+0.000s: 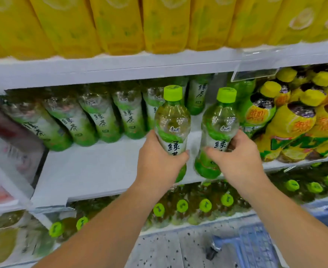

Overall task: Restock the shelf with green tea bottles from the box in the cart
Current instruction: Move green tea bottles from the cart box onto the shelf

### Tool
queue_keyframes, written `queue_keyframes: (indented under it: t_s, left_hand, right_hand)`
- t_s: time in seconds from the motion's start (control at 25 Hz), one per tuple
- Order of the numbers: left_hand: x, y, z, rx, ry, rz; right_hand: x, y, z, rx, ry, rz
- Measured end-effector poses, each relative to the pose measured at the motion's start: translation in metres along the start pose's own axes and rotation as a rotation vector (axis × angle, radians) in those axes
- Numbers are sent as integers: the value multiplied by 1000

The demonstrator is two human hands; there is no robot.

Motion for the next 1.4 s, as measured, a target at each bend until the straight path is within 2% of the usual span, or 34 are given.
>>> queue_keyframes:
  t_s: [0.24,0.4,0.52,0.64,0.76,0.92,1.04,1.2,1.4]
  left_hand:
    - [13,-17,-6,-68,-170,-12]
    - [13,-23,-7,-44,-212,-95]
    - [-1,-21,-32,38,-150,-183]
    - [-8,-9,-59,159,-54,-111]
    - [4,-6,-67,123,36,-79]
    - [25,-13,-60,138,46,-50]
    - [40,-14,-63,144,141,18]
    - [54,-21,-63,218,238,34]
    - [67,-28,-49,314,217,-9]
  right_hand:
    - [6,-11,13,77,180,8]
    - [1,-12,17,14,160,17]
    - [-10,-16,29,-109,100,57]
    - [-15,-22,47,-192,35,103]
    - [-9,-27,52,-218,6,129]
    - [14,-32,47,-258,-11,152]
    - [28,-34,48,-179,-50,191]
    - [44,-39,44,-156,7,243]
    - [62,-41,39,-187,49,266]
Point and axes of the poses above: each hand's wrist, its own x-axis towards the middle knuckle, its own y-axis out of the back of the hand, z = x × y, the point moved 7 cm from there along x, towards the middle knuckle, and after that the axes turned 12 degrees about -z, right-handed, at the moved point
